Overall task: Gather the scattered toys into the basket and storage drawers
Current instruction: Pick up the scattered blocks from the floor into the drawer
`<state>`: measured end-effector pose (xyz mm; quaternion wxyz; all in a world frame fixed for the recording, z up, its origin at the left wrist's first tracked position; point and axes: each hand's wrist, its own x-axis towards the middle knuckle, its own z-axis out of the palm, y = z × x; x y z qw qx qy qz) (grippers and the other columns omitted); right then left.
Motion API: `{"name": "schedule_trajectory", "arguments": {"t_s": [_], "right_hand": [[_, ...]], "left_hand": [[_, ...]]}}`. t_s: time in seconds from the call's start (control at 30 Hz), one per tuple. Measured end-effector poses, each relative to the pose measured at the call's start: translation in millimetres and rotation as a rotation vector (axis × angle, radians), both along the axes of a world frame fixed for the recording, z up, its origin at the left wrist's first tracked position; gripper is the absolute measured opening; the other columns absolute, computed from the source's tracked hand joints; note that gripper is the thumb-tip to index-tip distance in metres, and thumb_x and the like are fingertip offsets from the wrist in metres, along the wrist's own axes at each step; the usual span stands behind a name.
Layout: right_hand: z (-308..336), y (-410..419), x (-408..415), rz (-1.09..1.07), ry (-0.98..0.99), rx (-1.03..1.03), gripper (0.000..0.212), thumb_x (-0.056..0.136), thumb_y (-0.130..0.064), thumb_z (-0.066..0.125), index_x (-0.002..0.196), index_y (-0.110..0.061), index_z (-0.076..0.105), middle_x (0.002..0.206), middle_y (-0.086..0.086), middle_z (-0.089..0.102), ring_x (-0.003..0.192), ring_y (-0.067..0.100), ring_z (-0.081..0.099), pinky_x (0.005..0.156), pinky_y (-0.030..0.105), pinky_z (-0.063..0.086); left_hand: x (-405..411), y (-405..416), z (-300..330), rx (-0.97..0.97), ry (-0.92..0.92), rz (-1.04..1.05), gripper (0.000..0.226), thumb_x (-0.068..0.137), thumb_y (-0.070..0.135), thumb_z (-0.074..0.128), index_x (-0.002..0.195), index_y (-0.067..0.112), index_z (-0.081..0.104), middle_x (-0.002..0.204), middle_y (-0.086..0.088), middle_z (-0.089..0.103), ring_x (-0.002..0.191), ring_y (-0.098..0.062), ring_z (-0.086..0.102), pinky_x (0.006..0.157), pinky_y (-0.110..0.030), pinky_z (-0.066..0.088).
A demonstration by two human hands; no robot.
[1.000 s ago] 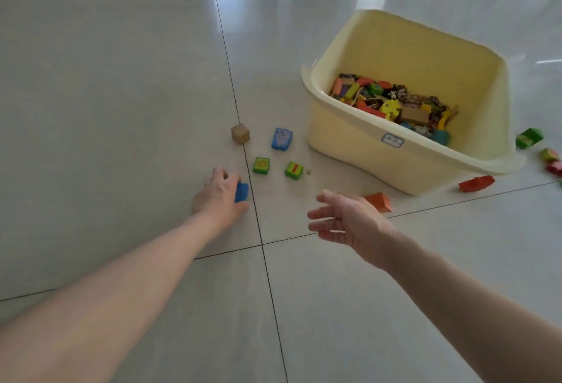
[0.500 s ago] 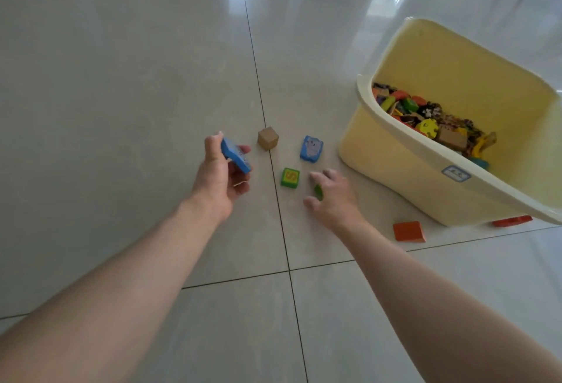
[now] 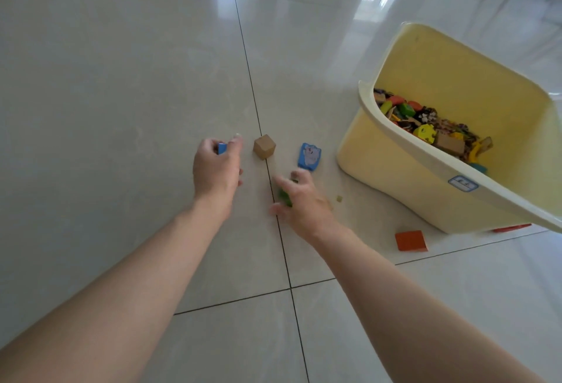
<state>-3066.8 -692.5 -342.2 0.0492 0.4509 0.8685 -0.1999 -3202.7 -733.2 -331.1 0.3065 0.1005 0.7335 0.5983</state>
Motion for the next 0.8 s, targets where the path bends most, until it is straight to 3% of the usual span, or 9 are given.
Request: {"name": "schedule_trajectory", "arguments": {"t_s": [0.07,0.1,0.2,0.3,0.4,0.53,0.63,0.7,0.8], "right_hand": [[-2,-8,15,0.027,0.021,0.01,0.039,0.089,-0.03,0.06,0.125,-0.021,0.05,0.128,0.002,0.038,0.1,0.027,0.056,0.085,0.034,0.049],[-1,-14,24,0.022,0.06,0.009,0.031,0.089,-0.029,0.06,0.116,-0.017,0.054,0.116,0.001,0.041,0.093,0.024,0.055,0.08,0.03,0.048],[7,-32,56,-0.129,0.245,-0.144,0.019,0.088,-0.029,0.06,0.104,-0.018,0.058,0.1,-0.003,0.048,0.083,0.012,0.049,0.073,0.019,0.042],[32,-45,78,-0.501,0.57,-0.601,0.011,0.09,-0.027,0.058,0.096,-0.017,0.058,0.082,0.002,0.054,0.059,0.008,0.051,0.054,0.023,0.046],[51,-46,91,-0.74,0.79,-0.814,0.017,0.092,-0.024,0.055,0.097,-0.007,0.06,0.073,0.006,0.048,0.049,0.011,0.05,0.045,0.025,0.048],[67,-50,97,-0.893,0.995,-1.03,0.024,0.093,-0.026,0.052,0.093,-0.005,0.062,0.081,0.012,0.051,0.057,0.016,0.057,0.051,0.026,0.055],[69,-60,106,-1.028,1.101,-1.224,0.025,0.093,-0.024,0.053,0.089,-0.001,0.062,0.077,0.016,0.057,0.06,0.021,0.064,0.052,0.028,0.058],[70,-67,115,-1.097,1.139,-1.291,0.022,0.092,-0.019,0.054,0.086,0.001,0.062,0.074,0.016,0.059,0.061,0.024,0.066,0.05,0.027,0.057],[75,-77,131,-1.216,1.201,-1.33,0.016,0.088,-0.01,0.054,0.079,0.002,0.061,0.077,0.017,0.058,0.064,0.027,0.063,0.047,0.025,0.056]], "left_hand": [[0,9,-4,-0.065,0.21,-0.058,0.019,0.085,0.033,0.056,0.074,0.02,0.047,0.091,-0.012,0.058,0.08,-0.032,0.061,0.074,-0.04,0.054],[2,14,-4,-0.105,0.301,-0.107,0.014,0.086,0.032,0.056,0.083,0.019,0.053,0.102,-0.014,0.057,0.09,-0.032,0.06,0.081,-0.035,0.05],[14,29,-7,-0.229,0.507,-0.286,0.029,0.092,0.027,0.052,0.117,0.013,0.055,0.124,-0.01,0.049,0.106,-0.026,0.054,0.077,-0.023,0.034],[22,39,-13,-0.286,0.563,-0.351,0.031,0.09,0.023,0.053,0.12,0.015,0.056,0.125,-0.01,0.05,0.112,-0.027,0.051,0.078,-0.024,0.034],[25,43,-17,-0.377,0.613,-0.494,0.04,0.088,0.02,0.054,0.128,0.018,0.052,0.132,-0.011,0.05,0.119,-0.029,0.049,0.088,-0.029,0.04],[33,36,-15,-0.463,0.821,-0.532,0.031,0.089,0.02,0.055,0.119,0.014,0.052,0.123,-0.014,0.056,0.108,-0.035,0.055,0.08,-0.038,0.045],[41,31,-14,-0.5,0.965,-0.619,0.021,0.09,0.023,0.054,0.108,0.012,0.051,0.13,-0.012,0.051,0.11,-0.034,0.053,0.072,-0.036,0.042],[44,31,-10,-0.554,1.038,-0.687,0.019,0.091,0.024,0.05,0.105,0.011,0.048,0.117,-0.016,0.057,0.103,-0.036,0.056,0.068,-0.035,0.039],[54,24,-6,-0.647,1.024,-0.751,0.016,0.092,0.016,0.043,0.106,0.013,0.05,0.107,-0.018,0.061,0.097,-0.036,0.059,0.069,-0.033,0.04]]}}
